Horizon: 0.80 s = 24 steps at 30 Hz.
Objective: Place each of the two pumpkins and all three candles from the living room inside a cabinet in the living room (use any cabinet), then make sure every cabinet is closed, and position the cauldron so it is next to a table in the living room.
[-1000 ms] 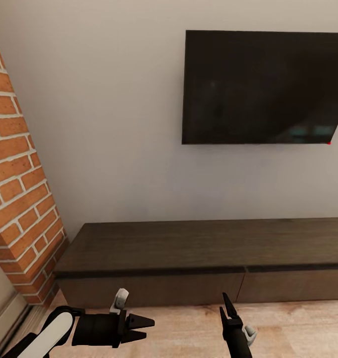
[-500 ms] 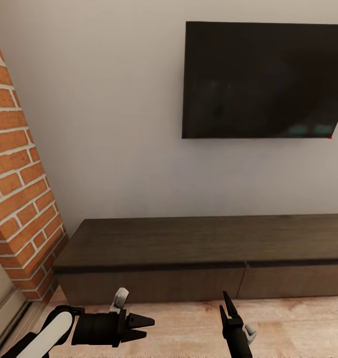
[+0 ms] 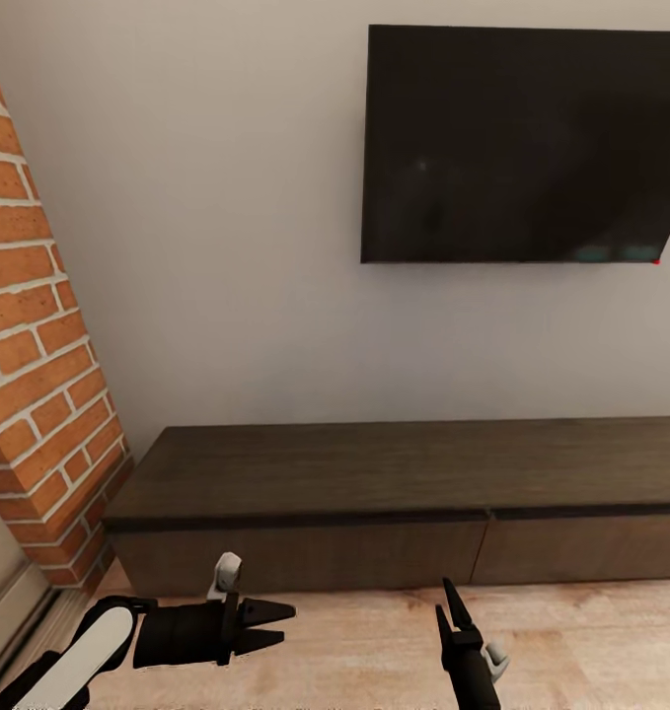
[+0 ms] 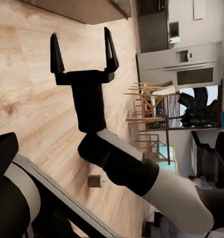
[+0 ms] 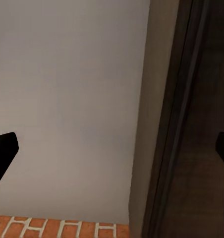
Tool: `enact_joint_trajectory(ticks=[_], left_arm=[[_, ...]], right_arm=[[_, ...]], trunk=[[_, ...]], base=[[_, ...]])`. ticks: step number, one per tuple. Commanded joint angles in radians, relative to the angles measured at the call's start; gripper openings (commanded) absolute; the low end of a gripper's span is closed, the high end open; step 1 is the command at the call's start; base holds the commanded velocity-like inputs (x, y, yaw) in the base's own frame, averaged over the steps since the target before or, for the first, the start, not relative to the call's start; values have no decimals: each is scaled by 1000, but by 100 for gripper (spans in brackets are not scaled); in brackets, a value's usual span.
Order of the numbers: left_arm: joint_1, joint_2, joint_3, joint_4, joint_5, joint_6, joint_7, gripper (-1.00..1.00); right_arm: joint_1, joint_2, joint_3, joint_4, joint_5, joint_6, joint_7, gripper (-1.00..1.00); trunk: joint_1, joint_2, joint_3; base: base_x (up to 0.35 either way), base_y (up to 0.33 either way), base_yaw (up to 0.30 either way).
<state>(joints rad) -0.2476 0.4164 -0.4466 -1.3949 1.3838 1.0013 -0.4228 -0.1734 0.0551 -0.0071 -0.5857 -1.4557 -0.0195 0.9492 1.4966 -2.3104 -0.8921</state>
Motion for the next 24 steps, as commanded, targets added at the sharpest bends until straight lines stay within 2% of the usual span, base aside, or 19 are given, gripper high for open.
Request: enact_joint_trajectory(ticks=[1, 4, 8, 14, 24], left_arm=[[0, 1, 4, -1, -8, 0, -28, 100], [0, 0, 10, 0, -13, 0, -64, 100], [0, -1, 14, 4, -16, -1, -80, 100], [1, -1, 16, 3, -15, -1, -85, 100], [1, -1, 17, 6, -16, -1, -85, 100]], right_arm=[[0, 0, -1, 1, -2, -2, 3, 100], [-1, -1, -1, 1, -6, -2, 3, 100], [0, -2, -2, 3, -29, -3, 3, 100], [0, -4, -2, 2, -60, -2, 3, 100], [-1, -4, -1, 3, -67, -3, 3, 100]], trunk=[[4, -8, -4], [15, -29, -14], [31, -57, -26], [54, -99, -45], [92, -169, -76]], base=[[0, 0, 0], [0, 0, 0], [0, 0, 0], [0, 0, 0], [0, 0, 0]])
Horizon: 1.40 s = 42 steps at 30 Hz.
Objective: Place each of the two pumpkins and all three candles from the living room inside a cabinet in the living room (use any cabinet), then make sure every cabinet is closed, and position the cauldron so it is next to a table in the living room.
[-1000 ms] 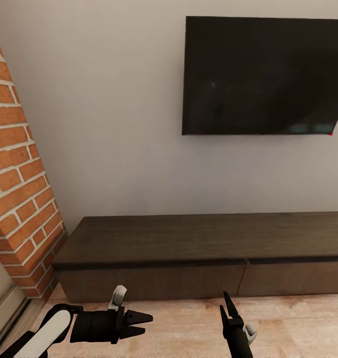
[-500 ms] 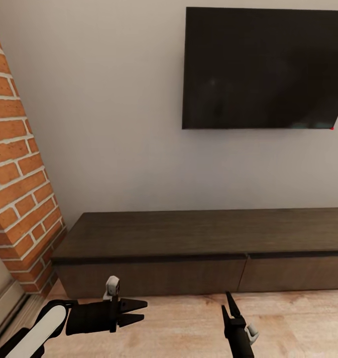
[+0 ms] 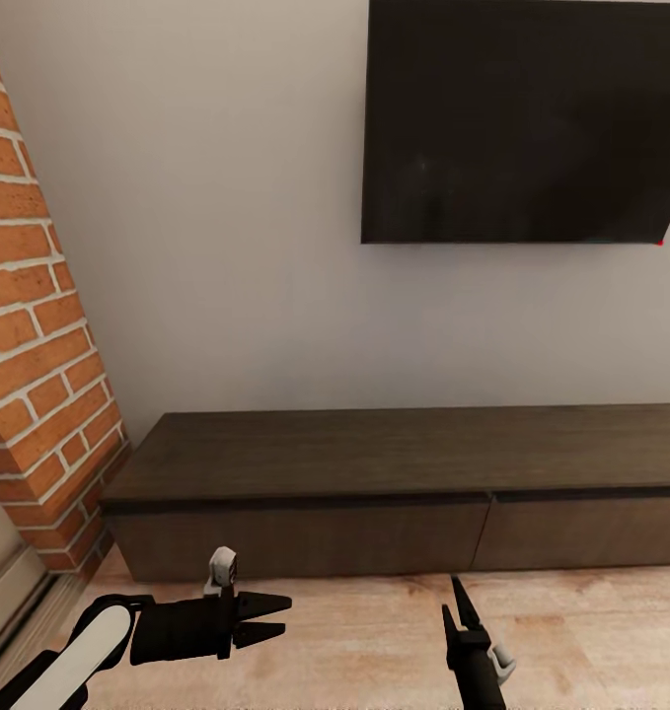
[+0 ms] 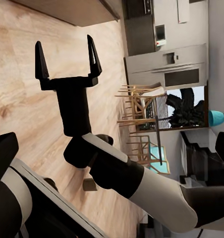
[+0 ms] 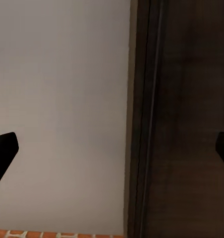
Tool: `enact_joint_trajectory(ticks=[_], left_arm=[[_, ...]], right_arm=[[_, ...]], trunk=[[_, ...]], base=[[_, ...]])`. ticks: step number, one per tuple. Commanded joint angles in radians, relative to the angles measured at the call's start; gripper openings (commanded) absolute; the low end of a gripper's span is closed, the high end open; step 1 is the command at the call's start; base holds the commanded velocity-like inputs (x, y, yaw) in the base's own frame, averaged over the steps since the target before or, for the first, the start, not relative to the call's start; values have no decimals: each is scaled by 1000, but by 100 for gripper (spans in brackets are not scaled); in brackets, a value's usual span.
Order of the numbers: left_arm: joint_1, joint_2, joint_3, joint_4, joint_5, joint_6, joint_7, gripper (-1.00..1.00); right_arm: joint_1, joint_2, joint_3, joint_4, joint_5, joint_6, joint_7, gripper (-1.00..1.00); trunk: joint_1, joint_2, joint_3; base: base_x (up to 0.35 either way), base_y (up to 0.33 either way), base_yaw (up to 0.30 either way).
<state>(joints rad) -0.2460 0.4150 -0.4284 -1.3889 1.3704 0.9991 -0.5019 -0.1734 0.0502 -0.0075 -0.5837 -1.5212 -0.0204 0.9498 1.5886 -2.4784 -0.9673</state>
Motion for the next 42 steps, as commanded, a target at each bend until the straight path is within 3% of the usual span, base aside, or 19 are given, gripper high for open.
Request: enact_joint_trajectory(ticks=[1, 13, 35, 42], left_arm=[[-1, 1, -1, 0, -2, 1, -6, 100], [-1, 1, -1, 1, 1, 1, -6, 100], [-1, 1, -1, -4, -2, 1, -7, 100], [-1, 1, -2, -4, -2, 1, -6, 100]], right_arm=[[0, 0, -1, 1, -2, -2, 3, 100], [-1, 0, 0, 1, -2, -6, 3, 100], [0, 1, -1, -1, -1, -4, 1, 100], [-88, 1, 1, 7, -2, -3, -34, 100]], trunk=[[4, -8, -4], [16, -24, -49], [16, -24, -49], [16, -24, -49]], base=[[0, 0, 0], [0, 0, 0], [53, 4, 0], [35, 0, 0]])
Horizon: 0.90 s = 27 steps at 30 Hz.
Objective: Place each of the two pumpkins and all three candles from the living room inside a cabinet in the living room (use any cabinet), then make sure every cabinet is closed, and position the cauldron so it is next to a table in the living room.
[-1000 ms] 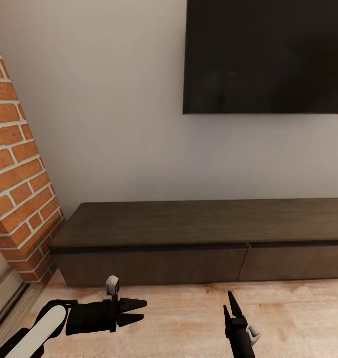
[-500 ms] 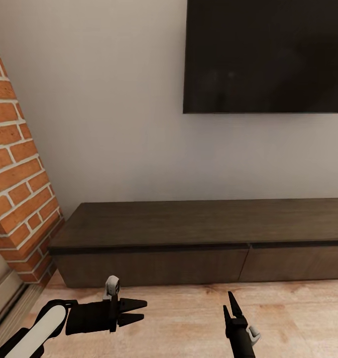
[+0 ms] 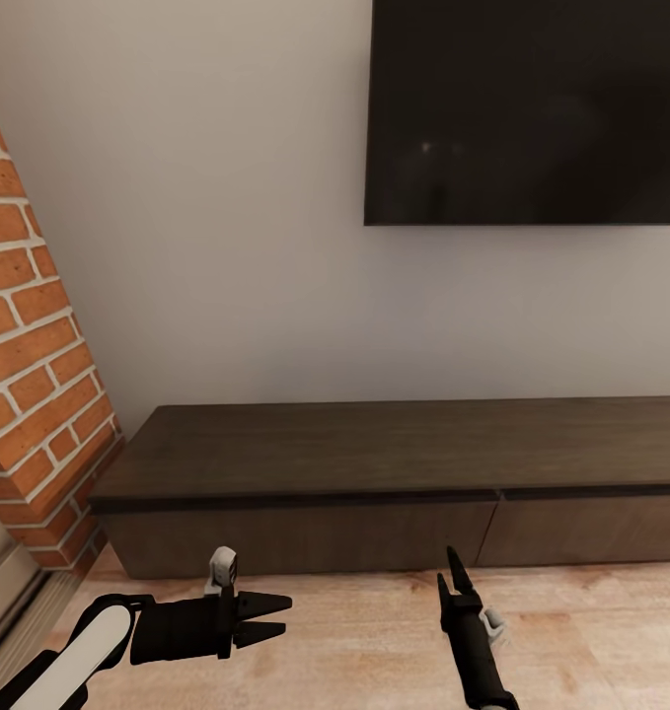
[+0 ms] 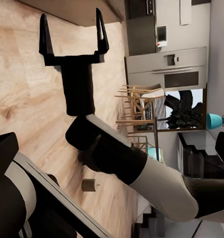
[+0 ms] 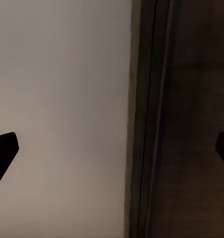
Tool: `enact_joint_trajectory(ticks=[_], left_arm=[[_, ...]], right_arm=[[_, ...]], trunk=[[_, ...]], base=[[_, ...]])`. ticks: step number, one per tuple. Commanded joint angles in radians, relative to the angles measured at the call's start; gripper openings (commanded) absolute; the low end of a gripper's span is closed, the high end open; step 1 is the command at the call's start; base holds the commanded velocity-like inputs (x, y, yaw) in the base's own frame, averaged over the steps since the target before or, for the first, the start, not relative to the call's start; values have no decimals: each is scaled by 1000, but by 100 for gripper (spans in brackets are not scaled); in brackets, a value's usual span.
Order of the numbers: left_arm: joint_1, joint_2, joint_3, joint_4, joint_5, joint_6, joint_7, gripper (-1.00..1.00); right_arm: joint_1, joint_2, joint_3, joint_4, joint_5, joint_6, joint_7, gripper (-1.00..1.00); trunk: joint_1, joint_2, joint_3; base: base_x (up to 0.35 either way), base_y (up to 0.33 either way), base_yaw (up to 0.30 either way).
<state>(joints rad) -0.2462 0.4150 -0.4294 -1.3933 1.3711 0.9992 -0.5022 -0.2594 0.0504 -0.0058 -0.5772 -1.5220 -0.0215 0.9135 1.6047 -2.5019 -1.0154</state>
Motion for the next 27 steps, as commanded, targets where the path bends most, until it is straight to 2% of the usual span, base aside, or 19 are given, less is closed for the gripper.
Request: enact_joint_trajectory(ticks=[1, 2, 6, 16, 27], left_arm=[[-1, 1, -1, 0, -3, 1, -6, 100], [-1, 1, -1, 0, -3, 1, -6, 100], [-1, 1, -1, 4, -5, 0, -6, 100], [-1, -1, -2, 5, -6, -1, -4, 100], [-1, -2, -2, 6, -9, -2, -4, 100]], right_arm=[[-9, 0, -1, 2, -2, -3, -3, 100], [-32, 1, -1, 5, 0, -6, -19, 100], [-56, 3, -1, 8, 2, -12, -33, 100], [-63, 4, 0, 8, 0, -15, -113, 100], [-66, 2, 0, 8, 3, -10, -120, 100]], trunk=[[0, 0, -1], [0, 0, -1], [0, 0, -1], [0, 0, -1], [0, 0, -1]], base=[[5, 0, 0], [2, 0, 0], [17, 0, 0], [144, 19, 0], [94, 14, 0]])
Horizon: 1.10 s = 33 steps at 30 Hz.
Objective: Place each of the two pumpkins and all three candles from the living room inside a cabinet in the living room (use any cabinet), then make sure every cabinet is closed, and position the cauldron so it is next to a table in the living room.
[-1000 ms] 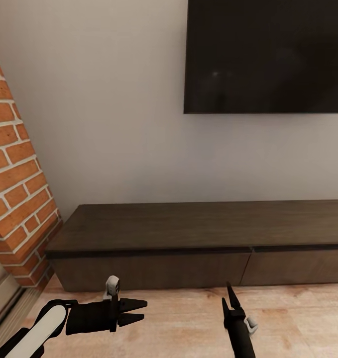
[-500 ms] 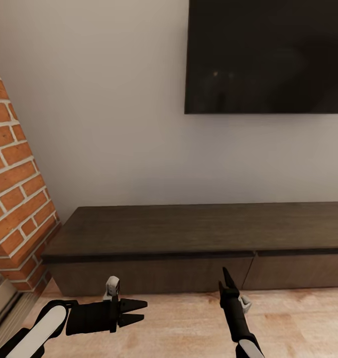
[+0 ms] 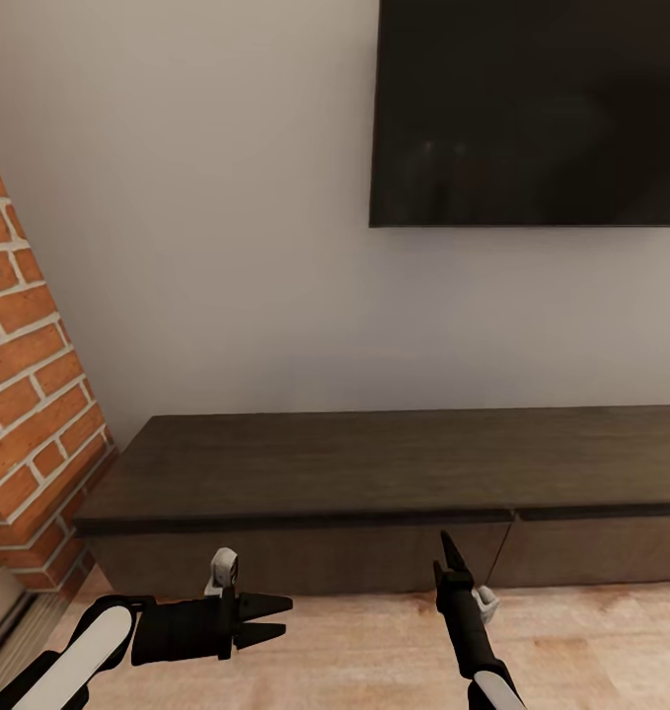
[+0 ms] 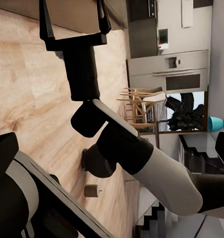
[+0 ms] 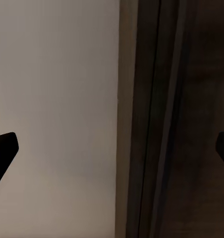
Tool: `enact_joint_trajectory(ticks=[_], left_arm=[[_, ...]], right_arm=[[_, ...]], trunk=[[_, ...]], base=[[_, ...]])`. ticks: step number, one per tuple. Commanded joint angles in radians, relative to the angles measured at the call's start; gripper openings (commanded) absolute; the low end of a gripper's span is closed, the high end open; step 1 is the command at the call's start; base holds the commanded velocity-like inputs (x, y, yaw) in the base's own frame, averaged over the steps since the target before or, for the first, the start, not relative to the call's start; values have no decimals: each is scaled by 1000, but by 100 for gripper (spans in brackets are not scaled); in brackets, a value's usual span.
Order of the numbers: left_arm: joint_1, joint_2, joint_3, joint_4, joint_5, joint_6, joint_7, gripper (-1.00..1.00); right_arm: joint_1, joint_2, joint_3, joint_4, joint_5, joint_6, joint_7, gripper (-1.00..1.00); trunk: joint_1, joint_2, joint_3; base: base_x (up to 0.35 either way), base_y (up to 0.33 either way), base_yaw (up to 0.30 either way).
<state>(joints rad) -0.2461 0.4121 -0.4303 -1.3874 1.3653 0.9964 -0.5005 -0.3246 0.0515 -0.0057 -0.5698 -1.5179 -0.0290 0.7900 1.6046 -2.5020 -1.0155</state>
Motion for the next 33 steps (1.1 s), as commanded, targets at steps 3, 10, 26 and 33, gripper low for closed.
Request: enact_joint_trajectory(ticks=[3, 10, 26, 33], left_arm=[[-1, 1, -3, 0, -3, 1, -6, 100], [-1, 2, -1, -1, -3, 1, -6, 100], [-1, 2, -1, -1, -3, 1, -6, 100], [-1, 2, -1, -1, -3, 1, -7, 100]], right_arm=[[-1, 0, 0, 1, -2, -2, 3, 100], [-1, -2, 0, 0, -5, 4, 4, 100], [-1, -1, 0, -1, -5, 4, 19, 100], [-1, -1, 0, -3, -3, 4, 27, 100]], trunk=[[0, 0, -1], [0, -1, -5], [8, -4, -67], [11, -6, -94]], base=[[24, 0, 0], [4, 0, 0], [0, 0, 0], [0, 0, 0]])
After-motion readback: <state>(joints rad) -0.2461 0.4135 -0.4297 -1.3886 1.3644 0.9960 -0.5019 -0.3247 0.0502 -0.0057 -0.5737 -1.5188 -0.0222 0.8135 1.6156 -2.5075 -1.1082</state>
